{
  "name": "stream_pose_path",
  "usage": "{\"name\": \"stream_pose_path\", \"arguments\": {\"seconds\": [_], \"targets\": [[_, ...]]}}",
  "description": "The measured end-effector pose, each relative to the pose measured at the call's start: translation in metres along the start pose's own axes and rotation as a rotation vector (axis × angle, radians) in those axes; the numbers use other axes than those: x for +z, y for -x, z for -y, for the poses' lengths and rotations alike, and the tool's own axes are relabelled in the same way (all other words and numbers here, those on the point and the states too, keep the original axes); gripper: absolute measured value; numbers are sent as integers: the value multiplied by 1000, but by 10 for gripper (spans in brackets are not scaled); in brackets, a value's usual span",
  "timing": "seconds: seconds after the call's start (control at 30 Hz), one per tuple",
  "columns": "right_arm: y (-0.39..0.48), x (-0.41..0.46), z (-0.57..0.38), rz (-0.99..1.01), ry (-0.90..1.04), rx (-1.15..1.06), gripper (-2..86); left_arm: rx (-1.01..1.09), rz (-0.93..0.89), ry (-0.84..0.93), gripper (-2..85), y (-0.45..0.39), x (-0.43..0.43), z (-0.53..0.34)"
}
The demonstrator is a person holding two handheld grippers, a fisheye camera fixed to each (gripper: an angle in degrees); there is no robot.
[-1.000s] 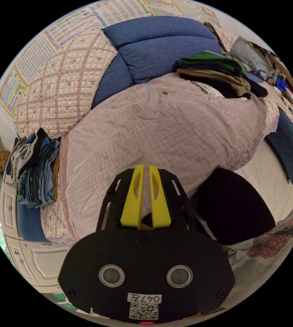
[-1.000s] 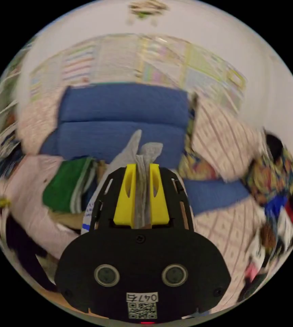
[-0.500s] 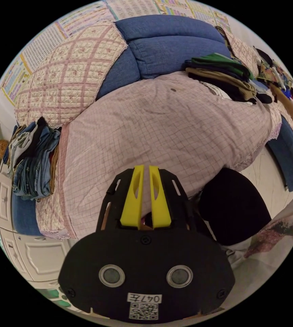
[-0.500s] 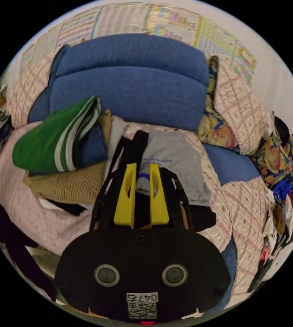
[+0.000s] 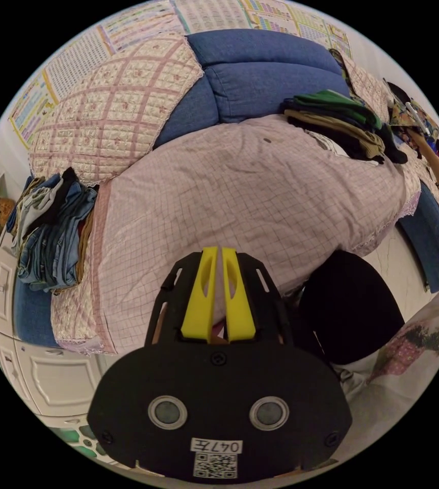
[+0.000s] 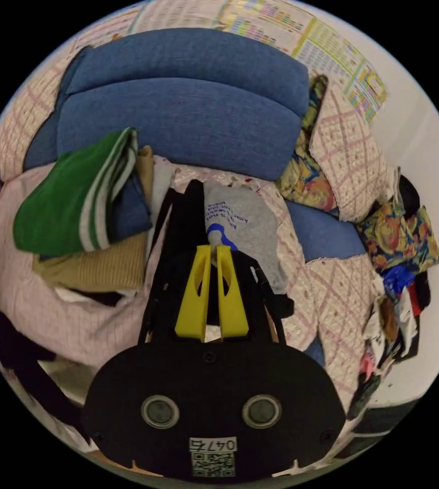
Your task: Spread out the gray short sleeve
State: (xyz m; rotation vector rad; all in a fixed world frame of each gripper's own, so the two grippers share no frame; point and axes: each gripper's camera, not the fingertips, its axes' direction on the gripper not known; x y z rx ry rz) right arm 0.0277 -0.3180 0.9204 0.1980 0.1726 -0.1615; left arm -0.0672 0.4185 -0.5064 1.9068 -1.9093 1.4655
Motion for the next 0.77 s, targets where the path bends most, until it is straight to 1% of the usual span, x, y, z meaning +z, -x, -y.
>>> {"name": "stream_pose_path", "arguments": {"seconds": [0.03, 0.1, 0.17, 0.2, 0.23, 0.27, 0.3, 0.33, 0.37, 0.4, 0.43, 0.47, 0.5, 0.57, 0.6, 0.67, 0.7, 0.77], "targets": [[3, -2, 1, 29, 49, -34, 14, -2, 2, -6, -7, 4, 7, -4], [5, 11, 2, 70, 138, -26, 43, -4, -2, -9, -6, 11, 22, -9], [11, 27, 4, 81, 297, -1, 102, -4, -16, -5, -4, 19, 39, -18], [13, 23, 6, 69, 301, 13, 108, -1, -17, -9, -3, 20, 40, -21], [19, -1, 9, 46, 213, 51, 118, 6, -12, -23, -1, 24, 41, -30], [28, -41, 13, 68, 49, 79, 120, 9, -4, -33, 0, 30, 42, -41], [34, -63, 15, 95, -42, 82, 120, 8, -1, -35, 0, 34, 43, -47], [50, -108, 18, 168, -224, 57, 119, 0, 2, -35, 0, 44, 48, -58], [72, -148, 21, 249, -381, -32, 116, -15, -3, -39, 0, 56, 54, -71], [85, -164, 22, 285, -437, -89, 114, -25, -9, -45, 0, 62, 56, -78], [111, -190, 28, 339, -492, -204, 109, -45, -26, -61, 1, 73, 60, -91], [138, -205, 37, 361, -478, -299, 103, -62, -45, -80, 1, 84, 63, -104], [152, -210, 43, 362, -452, -336, 107, -69, -54, -89, 1, 88, 65, -111], [200, -219, 66, 278, -322, -419, 131, -74, -80, -114, 1, 100, 72, -139], [210, -220, 71, 243, -298, -428, 139, -72, -83, -119, 2, 103, 73, -147], [243, -224, 89, 106, -218, -463, 156, -65, -81, -125, 3, 113, 81, -180], [249, -226, 94, 68, -206, -468, 156, -64, -80, -125, 3, 116, 83, -189], [276, -242, 112, -75, -181, -513, 155, -72, -77, -117, 2, 131, 95, -226]]}}
